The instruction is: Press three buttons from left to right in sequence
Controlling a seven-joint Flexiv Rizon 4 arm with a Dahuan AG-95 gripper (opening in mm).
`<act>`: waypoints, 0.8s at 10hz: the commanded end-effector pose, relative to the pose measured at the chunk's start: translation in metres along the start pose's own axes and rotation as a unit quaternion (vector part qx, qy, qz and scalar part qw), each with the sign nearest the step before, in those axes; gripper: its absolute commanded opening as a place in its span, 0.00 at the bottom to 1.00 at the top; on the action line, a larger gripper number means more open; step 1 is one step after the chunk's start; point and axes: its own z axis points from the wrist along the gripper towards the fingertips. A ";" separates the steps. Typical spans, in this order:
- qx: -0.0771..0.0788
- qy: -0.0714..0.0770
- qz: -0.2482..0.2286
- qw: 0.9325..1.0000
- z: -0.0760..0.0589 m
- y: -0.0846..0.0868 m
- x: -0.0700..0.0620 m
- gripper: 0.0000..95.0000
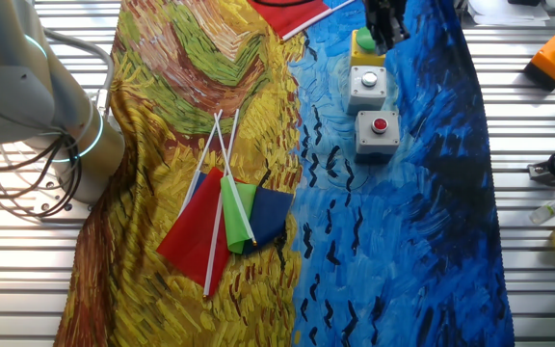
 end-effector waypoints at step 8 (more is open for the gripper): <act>0.004 -0.004 0.011 1.000 0.001 0.017 0.007 0.00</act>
